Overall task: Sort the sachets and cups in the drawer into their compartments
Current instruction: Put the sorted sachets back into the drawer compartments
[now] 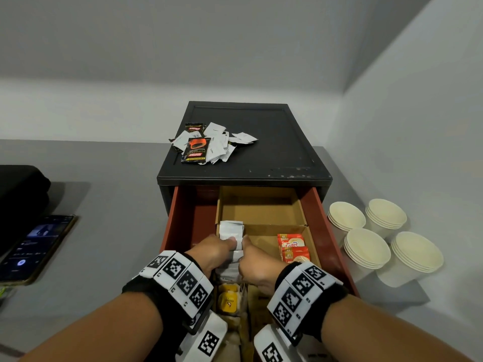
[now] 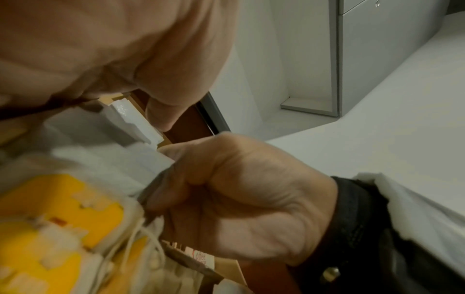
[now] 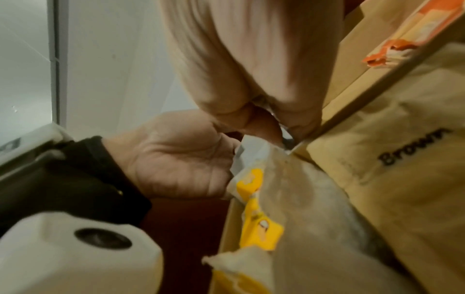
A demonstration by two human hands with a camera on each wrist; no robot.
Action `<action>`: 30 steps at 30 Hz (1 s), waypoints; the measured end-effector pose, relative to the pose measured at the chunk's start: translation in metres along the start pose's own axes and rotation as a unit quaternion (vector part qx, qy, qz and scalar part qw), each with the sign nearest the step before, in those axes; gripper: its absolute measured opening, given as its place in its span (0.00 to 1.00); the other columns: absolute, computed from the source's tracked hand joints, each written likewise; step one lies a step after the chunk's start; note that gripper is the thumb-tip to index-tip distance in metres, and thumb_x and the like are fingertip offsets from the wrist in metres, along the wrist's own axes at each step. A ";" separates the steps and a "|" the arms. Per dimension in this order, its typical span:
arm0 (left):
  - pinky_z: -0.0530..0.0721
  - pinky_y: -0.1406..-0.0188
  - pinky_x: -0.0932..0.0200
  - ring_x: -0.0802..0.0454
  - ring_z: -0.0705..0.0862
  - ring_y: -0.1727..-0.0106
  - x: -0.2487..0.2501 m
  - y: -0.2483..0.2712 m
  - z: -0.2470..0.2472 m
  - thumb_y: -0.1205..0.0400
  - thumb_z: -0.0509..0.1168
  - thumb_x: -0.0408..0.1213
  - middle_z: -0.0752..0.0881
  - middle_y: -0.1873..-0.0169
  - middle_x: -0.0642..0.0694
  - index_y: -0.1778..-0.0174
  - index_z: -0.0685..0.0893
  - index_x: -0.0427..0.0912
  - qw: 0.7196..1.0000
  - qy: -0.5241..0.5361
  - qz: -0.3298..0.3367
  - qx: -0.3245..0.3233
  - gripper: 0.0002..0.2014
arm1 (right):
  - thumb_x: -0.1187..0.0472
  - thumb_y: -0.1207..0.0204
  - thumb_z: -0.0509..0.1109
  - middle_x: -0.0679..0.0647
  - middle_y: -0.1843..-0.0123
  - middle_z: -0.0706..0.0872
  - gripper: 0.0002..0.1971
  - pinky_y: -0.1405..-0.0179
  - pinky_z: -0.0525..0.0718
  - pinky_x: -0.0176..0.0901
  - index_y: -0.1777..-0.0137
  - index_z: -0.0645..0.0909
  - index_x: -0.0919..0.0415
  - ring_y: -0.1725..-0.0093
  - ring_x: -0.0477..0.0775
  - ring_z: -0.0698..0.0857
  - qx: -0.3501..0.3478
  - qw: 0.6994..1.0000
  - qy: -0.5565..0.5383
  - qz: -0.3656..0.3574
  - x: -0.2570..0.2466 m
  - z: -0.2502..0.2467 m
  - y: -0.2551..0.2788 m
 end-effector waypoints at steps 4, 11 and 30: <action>0.83 0.39 0.41 0.34 0.84 0.42 -0.007 -0.008 -0.004 0.28 0.68 0.29 0.85 0.44 0.32 0.35 0.77 0.31 0.999 -0.046 -0.011 0.008 0.24 | 0.74 0.20 0.53 0.63 0.29 0.75 0.26 0.31 0.77 0.52 0.22 0.59 0.64 0.32 0.64 0.77 0.017 1.000 -0.002 -0.011 0.000 -0.010 -0.003; 0.73 0.39 0.61 0.51 0.74 0.35 0.005 0.013 -0.003 0.28 0.76 0.34 0.71 0.27 0.40 0.18 0.46 0.37 0.998 -0.049 0.031 -0.011 0.51 | 0.74 0.18 0.49 0.59 0.40 0.83 0.22 0.58 0.81 0.33 0.28 0.73 0.66 0.52 0.51 0.83 0.029 0.996 -0.089 0.010 -0.005 -0.019 -0.005; 0.80 0.50 0.53 0.34 0.81 0.37 0.013 0.003 -0.018 0.24 0.70 0.32 0.83 0.40 0.29 0.41 0.81 0.25 0.985 -0.168 0.036 0.027 0.19 | 0.81 0.24 0.52 0.63 0.43 0.84 0.19 0.66 0.81 0.38 0.46 0.81 0.67 0.50 0.57 0.83 0.048 0.964 -0.248 0.079 0.003 -0.027 -0.003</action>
Point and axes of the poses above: each hand's wrist, its own y-axis away from the middle knuckle, its own z-axis out of the palm, x = y × z, the point moved 7 cm from there along -y, towards the middle knuckle
